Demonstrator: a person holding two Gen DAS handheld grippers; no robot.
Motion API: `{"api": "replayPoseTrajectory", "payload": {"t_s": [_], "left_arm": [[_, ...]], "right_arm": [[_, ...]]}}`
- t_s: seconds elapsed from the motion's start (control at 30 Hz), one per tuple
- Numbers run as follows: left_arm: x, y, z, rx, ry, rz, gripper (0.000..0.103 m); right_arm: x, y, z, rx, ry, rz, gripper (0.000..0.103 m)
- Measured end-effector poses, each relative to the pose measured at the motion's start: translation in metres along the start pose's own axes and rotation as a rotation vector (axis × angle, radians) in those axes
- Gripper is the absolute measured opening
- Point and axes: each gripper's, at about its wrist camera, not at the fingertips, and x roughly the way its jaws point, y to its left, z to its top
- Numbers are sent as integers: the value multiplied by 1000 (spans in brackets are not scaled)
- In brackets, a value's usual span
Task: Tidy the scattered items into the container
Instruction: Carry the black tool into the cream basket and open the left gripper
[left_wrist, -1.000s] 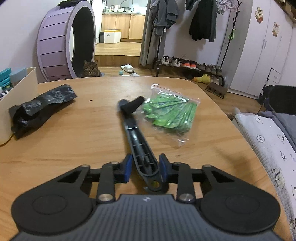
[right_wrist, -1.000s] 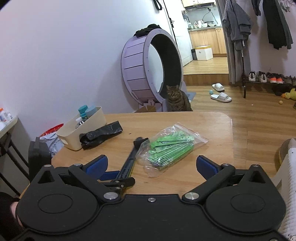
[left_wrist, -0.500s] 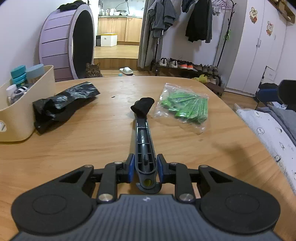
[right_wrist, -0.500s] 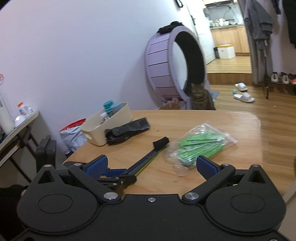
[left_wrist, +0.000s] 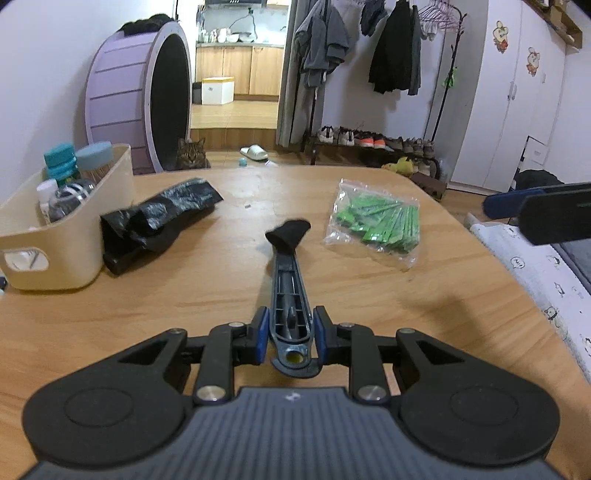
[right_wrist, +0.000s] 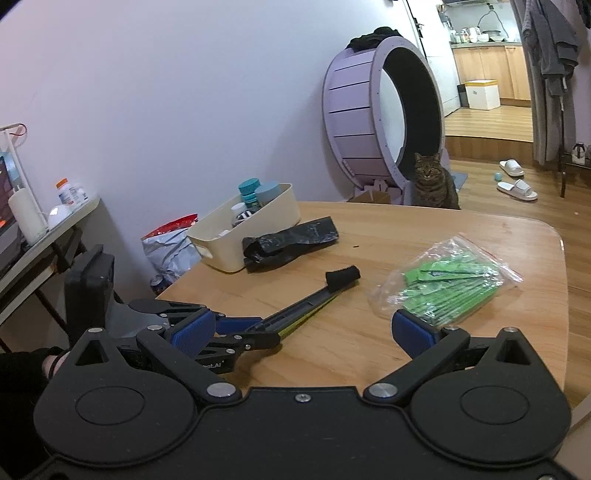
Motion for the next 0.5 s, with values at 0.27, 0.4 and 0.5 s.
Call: {"api": "replayPoseTrajectory", "payload": {"t_s": [0.27,0.4,0.5], "left_arm": [[-23,18,4,12,-23,19,24],[-36,29,4,14,-38,26,24],[-47,38,9,16,-50,30,24]], "right_arm": [[11,15,6,0,-2,43,103],[17,25,10,-14,-1,68,103],[21,31,12,-12,-8,77,103]]}}
